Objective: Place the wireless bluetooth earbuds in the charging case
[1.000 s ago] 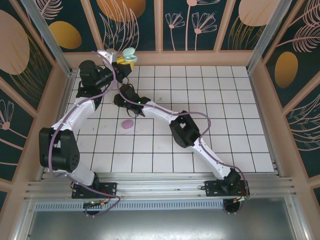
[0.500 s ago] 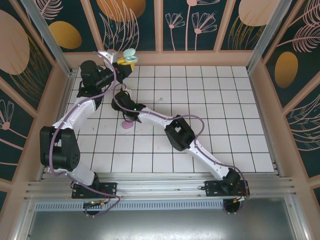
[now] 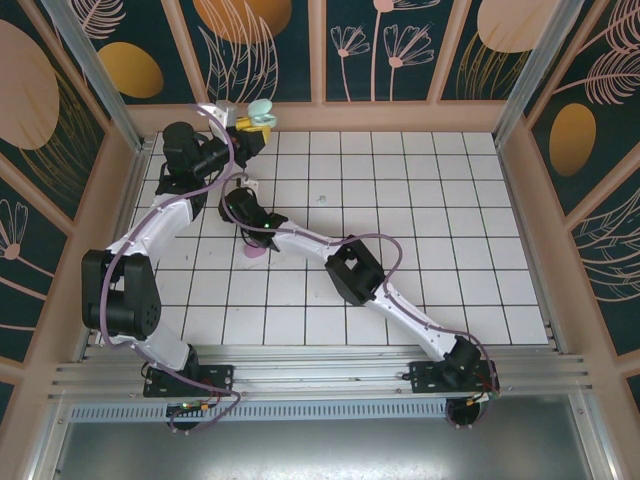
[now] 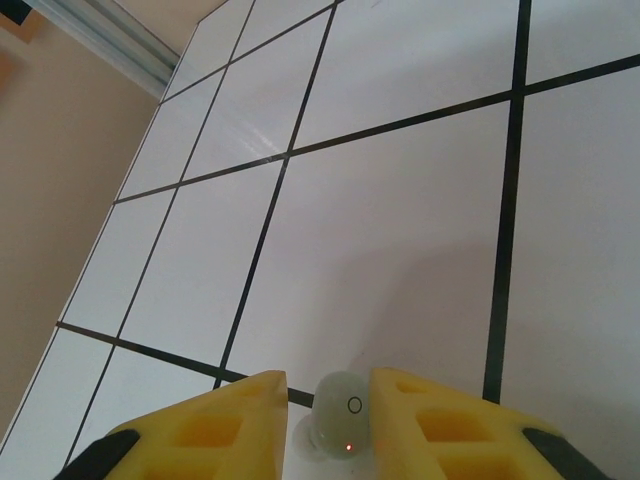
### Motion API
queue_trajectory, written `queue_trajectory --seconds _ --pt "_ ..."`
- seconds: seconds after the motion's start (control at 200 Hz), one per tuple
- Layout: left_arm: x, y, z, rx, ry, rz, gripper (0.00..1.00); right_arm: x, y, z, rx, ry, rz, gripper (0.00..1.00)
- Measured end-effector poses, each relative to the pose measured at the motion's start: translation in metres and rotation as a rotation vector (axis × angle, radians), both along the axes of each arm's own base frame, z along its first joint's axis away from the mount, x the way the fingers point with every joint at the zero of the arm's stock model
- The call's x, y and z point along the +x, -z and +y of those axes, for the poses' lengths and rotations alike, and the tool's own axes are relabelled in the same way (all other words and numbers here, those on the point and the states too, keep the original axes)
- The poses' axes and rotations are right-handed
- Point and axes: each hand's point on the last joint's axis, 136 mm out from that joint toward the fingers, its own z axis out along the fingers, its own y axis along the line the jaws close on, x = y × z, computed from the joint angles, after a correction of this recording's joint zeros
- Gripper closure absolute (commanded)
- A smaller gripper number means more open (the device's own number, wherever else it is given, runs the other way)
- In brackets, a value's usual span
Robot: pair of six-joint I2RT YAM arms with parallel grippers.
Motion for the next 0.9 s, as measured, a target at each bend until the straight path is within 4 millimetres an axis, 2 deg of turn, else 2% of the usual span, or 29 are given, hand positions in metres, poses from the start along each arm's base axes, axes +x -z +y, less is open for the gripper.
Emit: queue_trajectory --seconds 0.205,0.395,0.49,0.636,0.901 --pt "-0.001 0.001 -0.002 -0.002 0.015 0.003 1.0 0.002 0.002 0.004 0.006 -0.008 -0.04 0.8" --pt "-0.001 0.001 -0.002 -0.005 0.016 0.001 1.0 0.001 0.001 0.01 0.021 -0.043 -0.082 0.79" --pt "-0.001 0.0 -0.002 -0.005 0.016 0.0 1.0 -0.002 0.0 0.017 0.043 -0.087 -0.101 0.8" --pt "-0.001 0.0 -0.002 -0.005 0.017 0.001 1.0 -0.007 -0.002 0.024 0.044 -0.153 -0.119 0.87" --pt "-0.001 0.001 -0.002 -0.004 0.017 0.001 1.0 -0.015 0.003 0.029 -0.006 -0.23 -0.149 0.92"
